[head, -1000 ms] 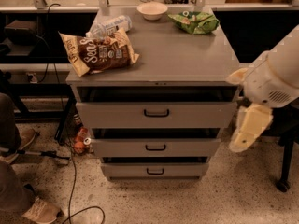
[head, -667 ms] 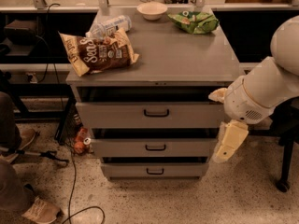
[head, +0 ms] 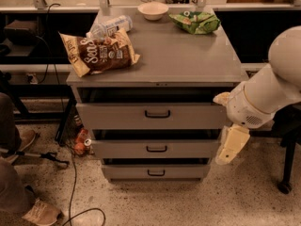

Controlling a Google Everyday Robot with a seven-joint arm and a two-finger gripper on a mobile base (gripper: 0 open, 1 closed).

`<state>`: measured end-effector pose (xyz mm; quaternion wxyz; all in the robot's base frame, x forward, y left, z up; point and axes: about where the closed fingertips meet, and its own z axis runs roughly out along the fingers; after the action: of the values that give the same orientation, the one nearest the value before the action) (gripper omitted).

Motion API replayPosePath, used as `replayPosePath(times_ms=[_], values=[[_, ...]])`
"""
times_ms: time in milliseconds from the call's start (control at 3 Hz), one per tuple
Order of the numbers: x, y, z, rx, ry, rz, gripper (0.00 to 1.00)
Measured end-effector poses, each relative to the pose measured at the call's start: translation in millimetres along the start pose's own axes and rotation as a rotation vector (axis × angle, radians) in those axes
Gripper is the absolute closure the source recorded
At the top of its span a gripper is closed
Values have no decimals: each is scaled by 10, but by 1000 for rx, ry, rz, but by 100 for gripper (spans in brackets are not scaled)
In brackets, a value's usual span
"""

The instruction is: Open top drawer

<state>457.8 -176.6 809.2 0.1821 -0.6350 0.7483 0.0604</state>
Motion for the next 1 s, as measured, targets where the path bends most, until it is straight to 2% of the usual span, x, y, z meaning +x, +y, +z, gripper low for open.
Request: replayPosePath(times_ms=[333, 667, 1000], values=[[458, -178, 382, 68, 62, 16, 0], [779, -349, 694, 143, 84, 22, 0], [916, -618, 912, 230, 71, 0, 0]])
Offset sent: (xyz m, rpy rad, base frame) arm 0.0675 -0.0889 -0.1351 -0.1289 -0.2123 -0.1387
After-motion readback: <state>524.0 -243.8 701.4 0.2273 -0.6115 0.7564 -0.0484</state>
